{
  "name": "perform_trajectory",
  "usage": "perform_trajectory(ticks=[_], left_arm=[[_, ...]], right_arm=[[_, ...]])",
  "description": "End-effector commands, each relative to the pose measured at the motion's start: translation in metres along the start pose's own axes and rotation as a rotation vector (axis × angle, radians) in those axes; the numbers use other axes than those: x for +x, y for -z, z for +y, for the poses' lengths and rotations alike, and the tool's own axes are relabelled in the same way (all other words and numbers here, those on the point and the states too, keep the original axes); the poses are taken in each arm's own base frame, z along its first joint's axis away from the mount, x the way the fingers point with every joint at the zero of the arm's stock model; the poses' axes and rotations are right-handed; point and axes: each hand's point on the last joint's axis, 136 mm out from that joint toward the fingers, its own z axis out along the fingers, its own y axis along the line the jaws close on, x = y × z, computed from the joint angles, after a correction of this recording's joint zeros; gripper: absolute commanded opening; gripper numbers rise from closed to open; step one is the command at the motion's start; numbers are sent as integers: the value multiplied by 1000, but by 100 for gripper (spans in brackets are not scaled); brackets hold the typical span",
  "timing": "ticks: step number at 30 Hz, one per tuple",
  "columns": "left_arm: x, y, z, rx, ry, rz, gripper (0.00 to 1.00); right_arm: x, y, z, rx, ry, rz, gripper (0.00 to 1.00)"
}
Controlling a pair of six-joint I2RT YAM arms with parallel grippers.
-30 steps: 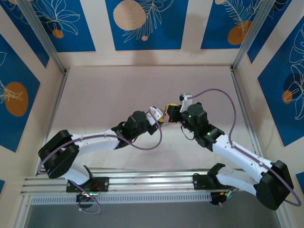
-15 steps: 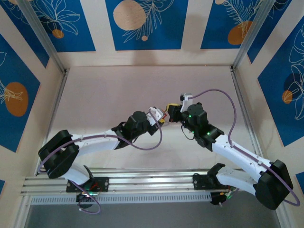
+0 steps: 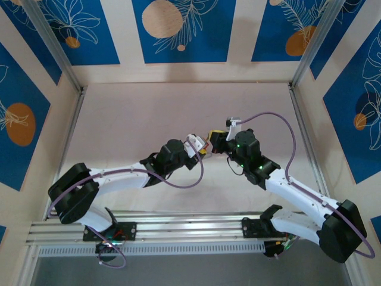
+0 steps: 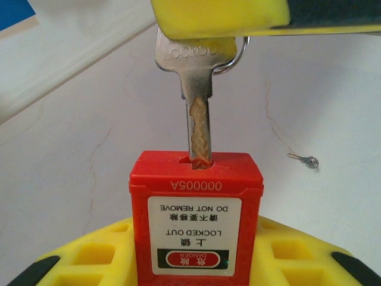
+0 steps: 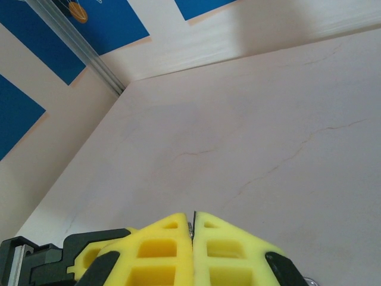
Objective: Unlock with the key
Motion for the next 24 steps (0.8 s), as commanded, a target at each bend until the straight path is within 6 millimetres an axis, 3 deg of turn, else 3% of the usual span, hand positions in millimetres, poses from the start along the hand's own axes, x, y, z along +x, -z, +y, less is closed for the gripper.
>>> perform_trajectory(ticks=[1,16,24], left_arm=[[-50,7,1,-2,21,-134,35],[-81,13,1,20,59,-215,34],[-97,17,13,-37,69,-259,33]], right_arm=[[10,-3,4,-27,-4,25,2],[37,-9,3,-43,66,83,2],[53,-13,-1,-18,52,120,2]])
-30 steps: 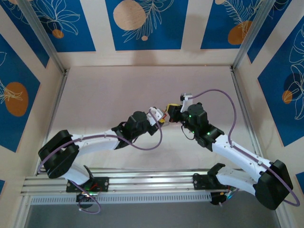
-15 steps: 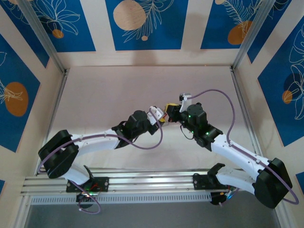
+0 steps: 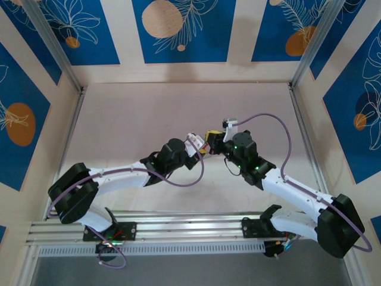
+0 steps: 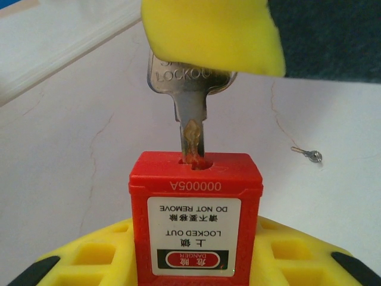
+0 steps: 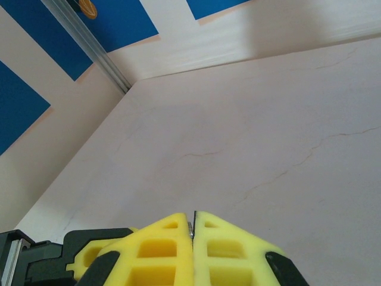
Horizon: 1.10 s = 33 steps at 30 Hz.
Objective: Unlock with the key
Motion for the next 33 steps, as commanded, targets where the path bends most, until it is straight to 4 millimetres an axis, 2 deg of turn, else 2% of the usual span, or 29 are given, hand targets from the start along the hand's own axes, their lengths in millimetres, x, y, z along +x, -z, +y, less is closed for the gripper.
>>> perform_trajectory(ticks=[1,9,15,19,27,33], left_arm=[[-102,21,8,-19,42,-303,33],[-119,29,12,-18,90,-369,33],[-125,31,11,8,112,-385,32],[-130,34,8,29,107,-403,32],[-135,38,9,38,76,-404,32],[-136,37,12,36,81,-405,32]], right_arm=[[46,-4,-7,29,11,133,2],[61,-10,-22,90,-34,152,2],[63,-11,-12,45,-20,152,2],[72,-13,-1,-28,2,186,2],[93,-12,-8,-47,41,249,2],[94,-10,-5,-76,33,261,3]])
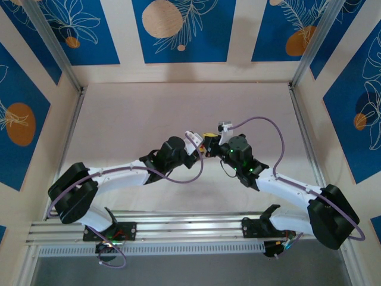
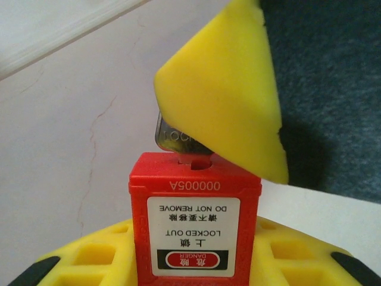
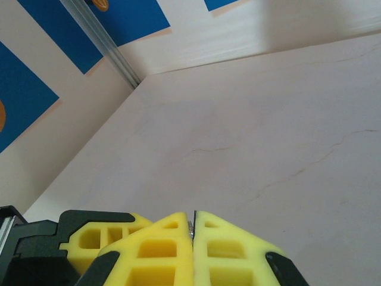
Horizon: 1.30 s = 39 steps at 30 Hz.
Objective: Unlock with the key
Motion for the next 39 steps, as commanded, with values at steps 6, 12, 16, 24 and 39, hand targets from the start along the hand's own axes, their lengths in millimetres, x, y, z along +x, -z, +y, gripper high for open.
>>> perform_trajectory(ticks=[6,12,16,24,39], left_arm=[[-128,32,-5,50,-9,-394,32],[-101,14,-5,27,-82,-293,32],[-88,8,-3,8,-112,-252,32],[-67,-2,3,-32,-159,-186,32],[-60,-8,16,-213,-520,-115,31]], right_arm=[[50,7,2,-52,-18,239,8],[8,23,-6,-36,-75,158,24],[-22,36,-6,-25,-63,78,39],[-58,55,-6,-1,-45,-21,50],[-82,63,-50,88,-99,-48,49]])
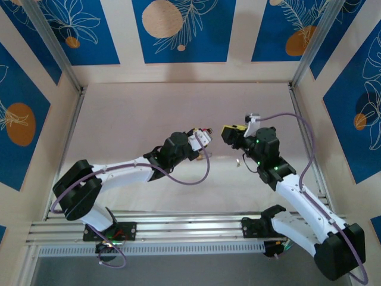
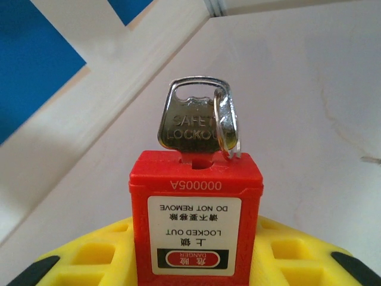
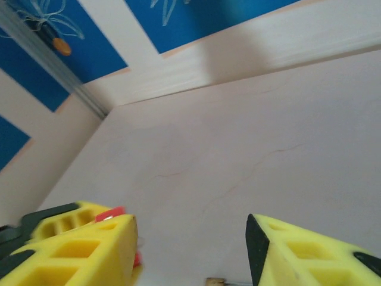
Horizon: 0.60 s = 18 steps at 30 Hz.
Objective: Unlock with the key
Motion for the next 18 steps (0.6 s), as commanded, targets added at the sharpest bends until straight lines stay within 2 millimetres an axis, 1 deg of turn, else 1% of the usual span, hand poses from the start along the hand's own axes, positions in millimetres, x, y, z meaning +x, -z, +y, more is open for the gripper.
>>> perform_trajectory(ticks=[1,4,7,9,13,18], left_arm=[[-20,-3,10,-107,-193,-22,31],[-22,-5,9,-184,-334,-15,30],[-19,-6,5,-211,-448,6,30],[-18,-5,2,-227,-508,15,29],[-14,-5,-5,-264,-623,41,29],[-5,-5,-10,-332,-754,68,30]], right_arm=[[-13,1,4,-67,-49,27,48],[-15,0,1,-103,-74,46,47],[-13,-1,7,-153,-72,73,46],[-9,-1,12,-187,-60,96,46],[4,-1,12,-214,-65,120,46],[19,0,15,-268,-81,144,48]])
